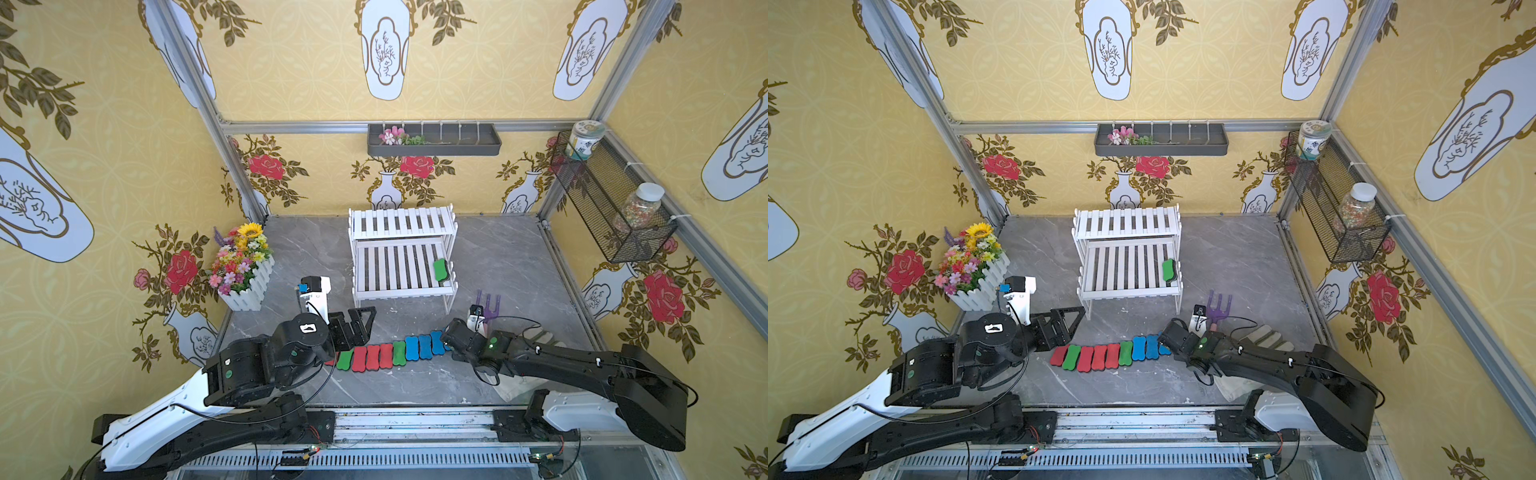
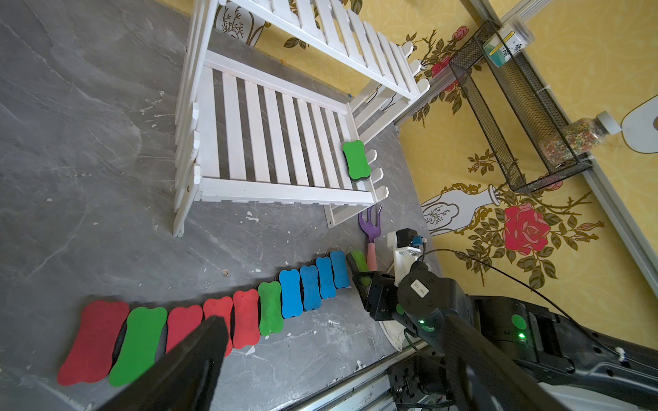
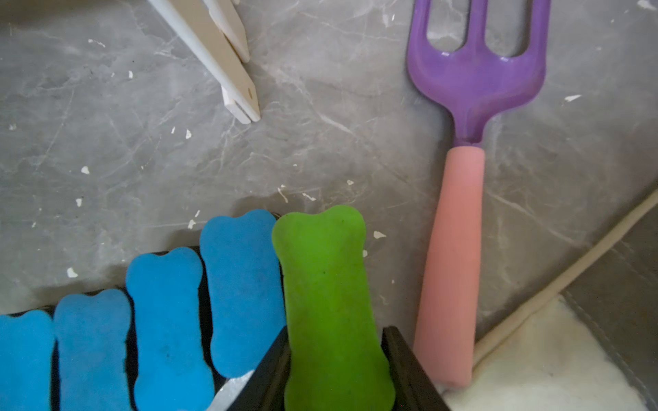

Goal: Remove the whiteboard erasers from the shelf
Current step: Place the whiteboard eraser at the center of the board.

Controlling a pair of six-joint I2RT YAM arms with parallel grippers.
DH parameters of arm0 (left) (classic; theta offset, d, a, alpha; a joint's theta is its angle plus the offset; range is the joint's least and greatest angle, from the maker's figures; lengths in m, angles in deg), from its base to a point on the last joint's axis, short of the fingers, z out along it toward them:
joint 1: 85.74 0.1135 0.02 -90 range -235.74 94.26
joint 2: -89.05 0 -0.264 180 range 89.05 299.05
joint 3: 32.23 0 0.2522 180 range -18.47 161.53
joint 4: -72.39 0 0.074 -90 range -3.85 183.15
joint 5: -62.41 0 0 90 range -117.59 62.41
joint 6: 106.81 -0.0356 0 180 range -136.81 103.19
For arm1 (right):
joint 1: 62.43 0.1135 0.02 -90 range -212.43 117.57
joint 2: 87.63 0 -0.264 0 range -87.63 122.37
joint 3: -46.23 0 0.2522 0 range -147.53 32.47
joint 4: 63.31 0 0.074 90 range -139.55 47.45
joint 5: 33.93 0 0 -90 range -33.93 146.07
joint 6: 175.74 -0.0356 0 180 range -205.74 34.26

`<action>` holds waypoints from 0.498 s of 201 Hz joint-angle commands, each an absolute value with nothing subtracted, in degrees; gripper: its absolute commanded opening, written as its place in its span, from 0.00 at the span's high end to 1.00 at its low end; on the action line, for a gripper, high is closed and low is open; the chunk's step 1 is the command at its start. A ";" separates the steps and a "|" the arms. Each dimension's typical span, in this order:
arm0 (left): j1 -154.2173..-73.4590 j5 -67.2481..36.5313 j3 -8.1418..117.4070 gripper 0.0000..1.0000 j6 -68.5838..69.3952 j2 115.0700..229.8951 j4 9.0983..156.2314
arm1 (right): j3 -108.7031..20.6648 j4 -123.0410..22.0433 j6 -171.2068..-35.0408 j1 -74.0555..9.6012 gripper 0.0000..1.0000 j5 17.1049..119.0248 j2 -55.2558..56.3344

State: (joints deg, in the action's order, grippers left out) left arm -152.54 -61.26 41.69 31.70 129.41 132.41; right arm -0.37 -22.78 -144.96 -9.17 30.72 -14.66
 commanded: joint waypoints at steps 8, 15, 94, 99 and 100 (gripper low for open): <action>-152.54 -61.09 42.11 0.00 30.95 129.57 130.71 | 0.21 -24.95 -143.76 -10.01 0.58 31.39 -14.39; -152.56 -61.09 42.21 0.00 30.83 129.73 130.71 | 0.23 -24.99 -143.75 -10.26 0.58 31.41 -14.24; -152.54 -60.90 42.38 0.00 30.47 130.36 130.07 | 0.30 -25.08 -143.66 -10.48 0.51 31.18 -13.01; -152.54 -60.94 42.43 0.00 30.47 130.47 130.14 | 0.24 -24.95 -143.70 -10.49 0.50 31.12 -13.01; -152.54 -60.97 42.48 0.00 30.47 130.46 130.16 | 0.23 -24.94 -143.68 -10.49 0.50 31.11 -13.05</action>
State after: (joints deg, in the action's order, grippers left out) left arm -152.54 -61.24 42.26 31.24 130.31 131.20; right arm 0.40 -24.29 -144.02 -10.44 31.88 -13.17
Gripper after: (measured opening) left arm 0.996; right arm 0.483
